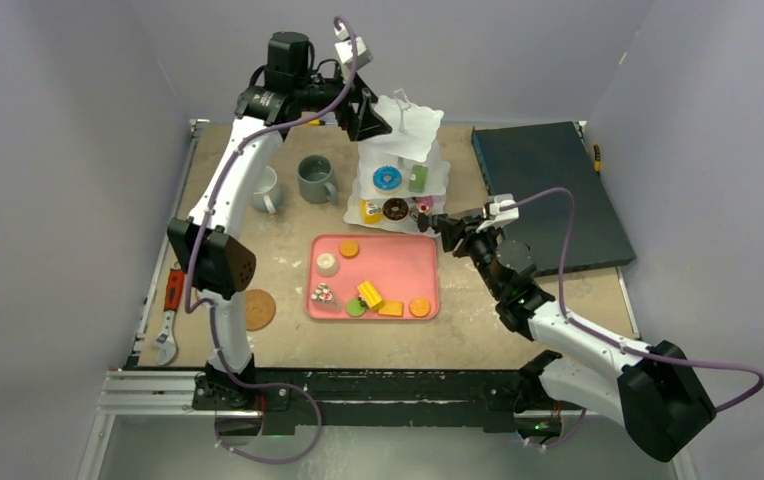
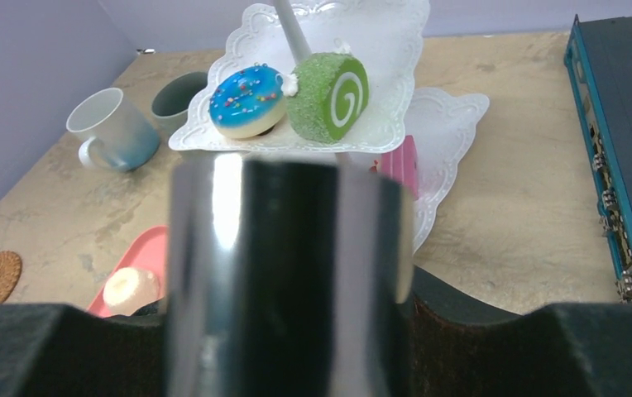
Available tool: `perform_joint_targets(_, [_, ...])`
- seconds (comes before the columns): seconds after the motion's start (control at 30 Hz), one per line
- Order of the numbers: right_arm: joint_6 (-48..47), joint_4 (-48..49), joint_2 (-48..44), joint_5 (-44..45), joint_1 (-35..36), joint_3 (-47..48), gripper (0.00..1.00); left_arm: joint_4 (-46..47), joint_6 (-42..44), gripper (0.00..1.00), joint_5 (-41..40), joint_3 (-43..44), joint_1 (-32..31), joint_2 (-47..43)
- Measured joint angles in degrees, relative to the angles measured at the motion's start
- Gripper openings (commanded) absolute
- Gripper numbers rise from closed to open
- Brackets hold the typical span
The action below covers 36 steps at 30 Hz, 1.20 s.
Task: Serve the afternoon tea
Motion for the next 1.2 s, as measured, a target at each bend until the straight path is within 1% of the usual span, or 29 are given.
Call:
perform_joint_targets(0.23, [-0.5, -0.3, 0.1, -2.8, 0.0, 0.2, 0.47, 6.1, -1.6, 0.86, 2.5, 3.8, -0.7, 6.9])
perform_joint_targets(0.47, [-0.5, -0.3, 1.3, -6.1, 0.2, 0.8, 0.45, 11.9, -3.2, 0.84, 3.4, 4.4, -0.8, 8.3])
perform_joint_targets(0.57, [-0.5, -0.3, 1.3, -7.2, 0.2, 0.9, 0.44, 16.1, -5.5, 0.83, 5.4, 4.9, -0.8, 8.9])
perform_joint_targets(0.67, [-0.5, -0.3, 1.3, -8.0, 0.2, 1.4, 0.44, 20.4, -8.0, 0.8, 7.4, 5.4, -0.8, 9.9])
perform_joint_targets(0.83, [-0.4, -0.3, 1.3, -8.8, 0.2, 1.9, 0.43, 23.8, -10.5, 0.71, 9.1, 5.6, -0.9, 11.7])
perform_joint_targets(0.97, [-0.3, -0.3, 1.3, -9.2, 0.2, 1.9, 0.42, 23.8, -11.1, 0.55, 9.4, 5.6, -1.0, 12.7])
perform_joint_targets(1.03, [-0.3, -0.2, 1.3, -9.3, 0.2, 1.9, 0.42, 23.7, -11.3, 0.49, 9.3, 5.6, -1.0, 12.8])
perform_joint_targets(1.2, [-0.1, -0.2, 1.3, -9.4, 0.2, 1.9, 0.41, 24.0, -11.5, 0.38, 8.4, 5.6, -1.5, 12.8])
